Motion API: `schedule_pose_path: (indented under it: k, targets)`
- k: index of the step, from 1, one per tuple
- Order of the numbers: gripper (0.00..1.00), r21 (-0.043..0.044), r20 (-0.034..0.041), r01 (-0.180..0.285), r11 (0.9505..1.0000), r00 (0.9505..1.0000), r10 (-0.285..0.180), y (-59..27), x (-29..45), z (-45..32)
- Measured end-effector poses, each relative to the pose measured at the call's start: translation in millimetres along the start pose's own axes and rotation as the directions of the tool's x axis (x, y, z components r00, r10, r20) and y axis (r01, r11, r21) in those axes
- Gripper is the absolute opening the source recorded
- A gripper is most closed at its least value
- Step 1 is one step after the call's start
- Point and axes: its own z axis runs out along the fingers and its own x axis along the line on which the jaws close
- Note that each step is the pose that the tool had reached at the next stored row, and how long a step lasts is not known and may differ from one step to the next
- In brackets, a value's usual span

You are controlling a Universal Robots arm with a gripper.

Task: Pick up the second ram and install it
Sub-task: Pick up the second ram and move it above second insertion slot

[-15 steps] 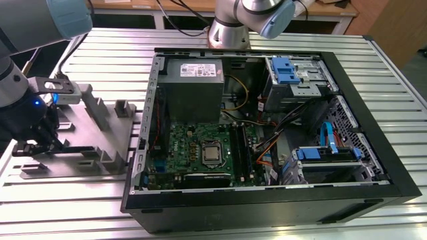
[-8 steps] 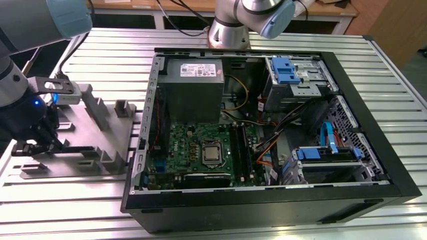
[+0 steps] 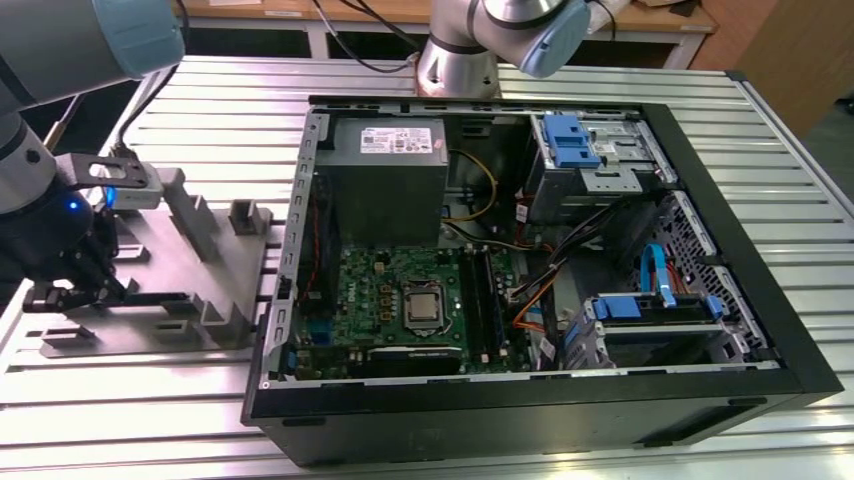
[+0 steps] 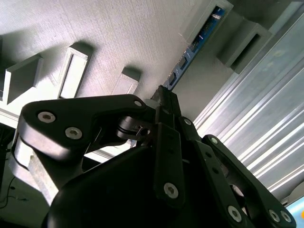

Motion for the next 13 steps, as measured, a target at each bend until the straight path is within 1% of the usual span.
schedule_pose_path:
  k: [3,7,8,9,13]
  targets:
    - [0.12,0.0001,0.0001,0.000,1.0000,1.0000,0.000,0.0,0.0,-0.1]
    - [0.12,0.0000,0.0000,0.000,1.0000,1.0000,0.000,0.2,-0.1,-5.0]
    - [0.12,0.0000,0.0000,0.000,1.0000,1.0000,0.000,0.3,-0.1,-7.1]
    - [0.12,0.0001,0.0000,0.000,1.0000,1.0000,0.000,0.7,-0.3,-16.7]
    - [0.12,0.0000,0.0000,0.000,1.0000,1.0000,0.000,1.1,-0.4,-24.8]
